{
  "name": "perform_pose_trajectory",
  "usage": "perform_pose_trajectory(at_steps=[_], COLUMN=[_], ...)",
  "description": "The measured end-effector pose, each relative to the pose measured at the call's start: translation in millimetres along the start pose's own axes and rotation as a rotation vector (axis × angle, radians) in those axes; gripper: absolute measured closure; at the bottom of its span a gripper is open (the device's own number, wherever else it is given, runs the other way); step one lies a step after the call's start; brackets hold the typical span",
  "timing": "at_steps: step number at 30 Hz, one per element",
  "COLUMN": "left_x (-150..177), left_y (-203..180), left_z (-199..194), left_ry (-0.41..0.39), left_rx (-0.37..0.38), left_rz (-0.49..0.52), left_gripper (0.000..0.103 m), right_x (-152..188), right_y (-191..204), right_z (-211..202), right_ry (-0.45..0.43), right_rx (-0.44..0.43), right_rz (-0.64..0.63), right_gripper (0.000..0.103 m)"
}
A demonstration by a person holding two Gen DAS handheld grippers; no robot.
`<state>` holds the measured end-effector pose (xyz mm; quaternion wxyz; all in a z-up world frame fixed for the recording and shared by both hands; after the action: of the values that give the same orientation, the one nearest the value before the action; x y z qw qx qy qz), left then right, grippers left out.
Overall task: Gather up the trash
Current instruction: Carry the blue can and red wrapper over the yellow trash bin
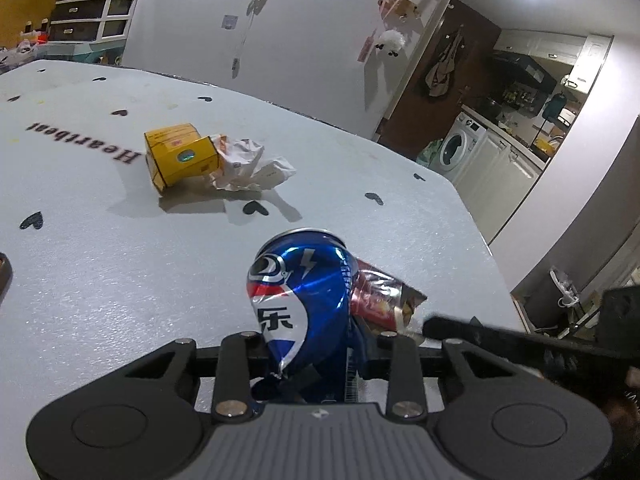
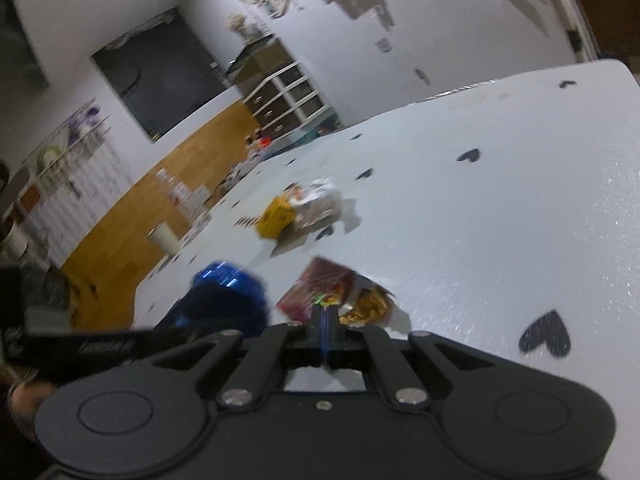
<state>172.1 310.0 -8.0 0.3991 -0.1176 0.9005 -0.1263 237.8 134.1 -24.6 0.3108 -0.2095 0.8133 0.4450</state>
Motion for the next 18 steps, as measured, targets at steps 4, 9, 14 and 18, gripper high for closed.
perform_pose_trajectory(at_steps=[4, 9, 14, 18], left_x=[-2, -4, -6, -7], left_y=[-3, 0, 7, 13], left_z=[2, -2, -15, -26], left_ry=[-0.015, -0.04, -0.067, -0.087], left_rx=[-0.009, -0.082, -0.14, -0.187], left_rz=[0.011, 0.049, 0.082, 0.114], left_gripper=[0.069, 0.07, 0.073, 0.073], right_x=[12, -4, -22, -21], right_y=[18, 27, 25, 24], right_z=[-9, -14, 9, 31], right_ry=[0.037, 0.008, 0.036, 0.104], right_rx=[-0.012, -0.002, 0.077, 0.091], right_rz=[-0.073, -0.165, -0.359, -0.462], right_gripper=[0.101, 0.071, 0.028, 0.025])
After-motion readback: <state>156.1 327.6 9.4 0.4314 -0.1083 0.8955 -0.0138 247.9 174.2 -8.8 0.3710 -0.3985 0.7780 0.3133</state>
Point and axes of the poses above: each gripper's, at about its wrist camera, not at the fingertips, and z roughly the way its jaws point, y to its left, x to its underside, the point moved 9 cm from there along z, roughly the way its jaws point, and after that the axes turned 2 degrees about y, right-handed, at the moved point
